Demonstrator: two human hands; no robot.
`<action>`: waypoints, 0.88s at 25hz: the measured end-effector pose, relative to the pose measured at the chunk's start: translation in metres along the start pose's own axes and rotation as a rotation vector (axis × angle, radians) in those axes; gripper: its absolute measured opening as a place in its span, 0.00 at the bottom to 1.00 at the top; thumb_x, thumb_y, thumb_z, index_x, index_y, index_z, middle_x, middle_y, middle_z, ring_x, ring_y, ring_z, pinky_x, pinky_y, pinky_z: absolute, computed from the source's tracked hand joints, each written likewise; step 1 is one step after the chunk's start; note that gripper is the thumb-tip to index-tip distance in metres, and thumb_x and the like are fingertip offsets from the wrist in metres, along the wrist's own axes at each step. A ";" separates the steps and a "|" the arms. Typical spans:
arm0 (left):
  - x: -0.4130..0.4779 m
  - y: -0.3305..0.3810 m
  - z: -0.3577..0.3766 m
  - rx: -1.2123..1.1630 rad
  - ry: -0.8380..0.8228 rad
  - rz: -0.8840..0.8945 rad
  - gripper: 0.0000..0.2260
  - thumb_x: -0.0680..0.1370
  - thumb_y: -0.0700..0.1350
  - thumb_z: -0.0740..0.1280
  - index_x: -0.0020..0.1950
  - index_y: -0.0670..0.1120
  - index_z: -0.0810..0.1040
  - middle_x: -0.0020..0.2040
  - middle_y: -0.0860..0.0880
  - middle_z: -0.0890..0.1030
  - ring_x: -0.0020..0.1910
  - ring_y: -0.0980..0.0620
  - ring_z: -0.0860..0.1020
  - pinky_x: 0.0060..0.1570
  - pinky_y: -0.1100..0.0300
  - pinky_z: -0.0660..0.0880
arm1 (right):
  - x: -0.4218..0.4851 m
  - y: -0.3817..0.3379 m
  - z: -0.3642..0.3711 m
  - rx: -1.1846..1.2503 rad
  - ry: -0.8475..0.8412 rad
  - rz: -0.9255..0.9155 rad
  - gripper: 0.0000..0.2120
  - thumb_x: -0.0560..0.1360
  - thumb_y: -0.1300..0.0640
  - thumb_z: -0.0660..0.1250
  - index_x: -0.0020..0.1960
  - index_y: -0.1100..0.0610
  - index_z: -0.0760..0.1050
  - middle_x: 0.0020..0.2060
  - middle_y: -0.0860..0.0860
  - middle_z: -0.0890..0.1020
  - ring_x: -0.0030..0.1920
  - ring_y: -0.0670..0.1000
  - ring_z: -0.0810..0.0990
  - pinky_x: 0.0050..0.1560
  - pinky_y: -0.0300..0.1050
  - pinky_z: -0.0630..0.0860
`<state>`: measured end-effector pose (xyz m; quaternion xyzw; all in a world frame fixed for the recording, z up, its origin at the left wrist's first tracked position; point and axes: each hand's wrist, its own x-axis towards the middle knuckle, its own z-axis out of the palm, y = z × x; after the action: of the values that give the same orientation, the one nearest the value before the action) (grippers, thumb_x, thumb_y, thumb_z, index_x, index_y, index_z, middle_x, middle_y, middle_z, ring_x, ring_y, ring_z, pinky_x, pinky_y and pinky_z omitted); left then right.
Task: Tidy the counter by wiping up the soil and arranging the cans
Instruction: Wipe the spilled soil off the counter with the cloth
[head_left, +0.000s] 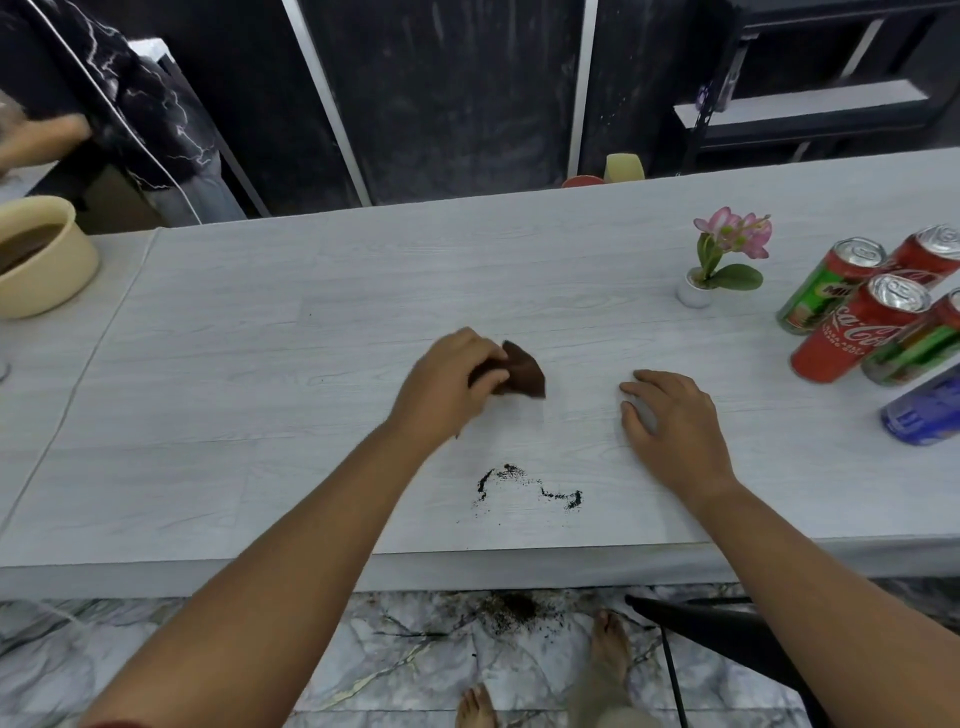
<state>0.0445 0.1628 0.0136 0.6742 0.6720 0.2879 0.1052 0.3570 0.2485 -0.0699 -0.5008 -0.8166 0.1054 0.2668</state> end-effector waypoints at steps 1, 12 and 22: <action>0.009 -0.012 -0.005 0.023 0.020 -0.048 0.08 0.81 0.45 0.74 0.60 0.47 0.85 0.54 0.50 0.81 0.55 0.47 0.79 0.55 0.54 0.75 | 0.000 0.000 0.000 0.003 0.001 -0.002 0.13 0.78 0.57 0.75 0.62 0.54 0.87 0.66 0.53 0.85 0.67 0.57 0.80 0.66 0.57 0.74; -0.096 -0.010 0.023 0.041 -0.001 -0.150 0.09 0.81 0.51 0.75 0.60 0.51 0.85 0.51 0.58 0.80 0.51 0.55 0.78 0.50 0.58 0.77 | 0.001 0.005 0.004 0.006 0.022 -0.020 0.13 0.78 0.57 0.75 0.62 0.54 0.86 0.65 0.53 0.85 0.67 0.58 0.80 0.66 0.59 0.75; -0.155 -0.024 -0.017 0.149 0.290 -0.619 0.05 0.83 0.44 0.72 0.53 0.43 0.79 0.48 0.49 0.77 0.41 0.49 0.79 0.36 0.56 0.74 | 0.000 0.007 0.006 -0.005 0.012 -0.038 0.13 0.79 0.56 0.74 0.63 0.55 0.86 0.65 0.54 0.85 0.67 0.57 0.79 0.66 0.59 0.75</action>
<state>0.0259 0.0100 -0.0233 0.3964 0.8716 0.2853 0.0416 0.3594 0.2520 -0.0781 -0.4866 -0.8246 0.0954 0.2723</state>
